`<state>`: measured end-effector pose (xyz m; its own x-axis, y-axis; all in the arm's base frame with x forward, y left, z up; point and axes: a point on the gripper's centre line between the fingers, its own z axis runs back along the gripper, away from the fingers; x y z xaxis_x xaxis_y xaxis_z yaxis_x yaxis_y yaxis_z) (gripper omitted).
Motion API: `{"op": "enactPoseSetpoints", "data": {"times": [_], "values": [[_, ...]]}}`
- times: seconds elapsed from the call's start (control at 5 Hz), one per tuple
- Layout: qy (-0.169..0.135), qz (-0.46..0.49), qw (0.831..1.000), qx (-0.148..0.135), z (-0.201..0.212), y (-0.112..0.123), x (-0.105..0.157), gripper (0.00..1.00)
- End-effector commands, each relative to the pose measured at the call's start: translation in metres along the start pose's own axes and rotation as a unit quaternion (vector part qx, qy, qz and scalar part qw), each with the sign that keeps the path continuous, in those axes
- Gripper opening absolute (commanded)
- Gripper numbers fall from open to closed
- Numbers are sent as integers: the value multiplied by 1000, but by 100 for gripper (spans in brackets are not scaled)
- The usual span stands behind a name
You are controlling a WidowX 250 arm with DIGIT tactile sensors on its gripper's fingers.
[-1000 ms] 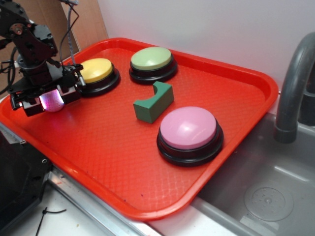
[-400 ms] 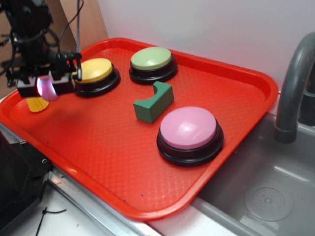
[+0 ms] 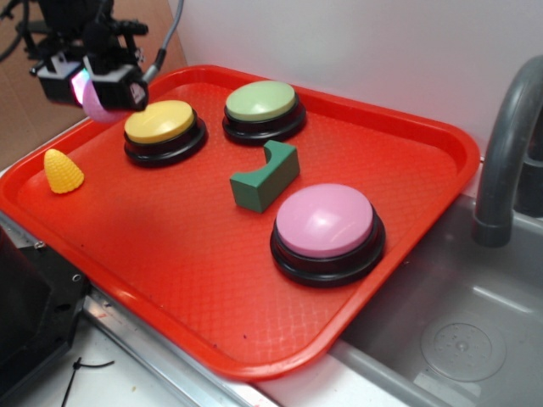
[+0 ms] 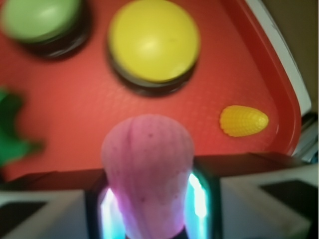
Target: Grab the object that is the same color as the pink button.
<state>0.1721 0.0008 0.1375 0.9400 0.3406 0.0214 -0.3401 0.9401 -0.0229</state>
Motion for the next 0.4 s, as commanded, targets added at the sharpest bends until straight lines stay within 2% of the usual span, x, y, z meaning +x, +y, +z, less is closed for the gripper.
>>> {"op": "enactPoseSetpoints", "data": {"times": [0.0,0.2], "values": [[-58,-37,997,-32,44,-4,-7,0],[-41,7,999,-6,37,5,0,0]]}}
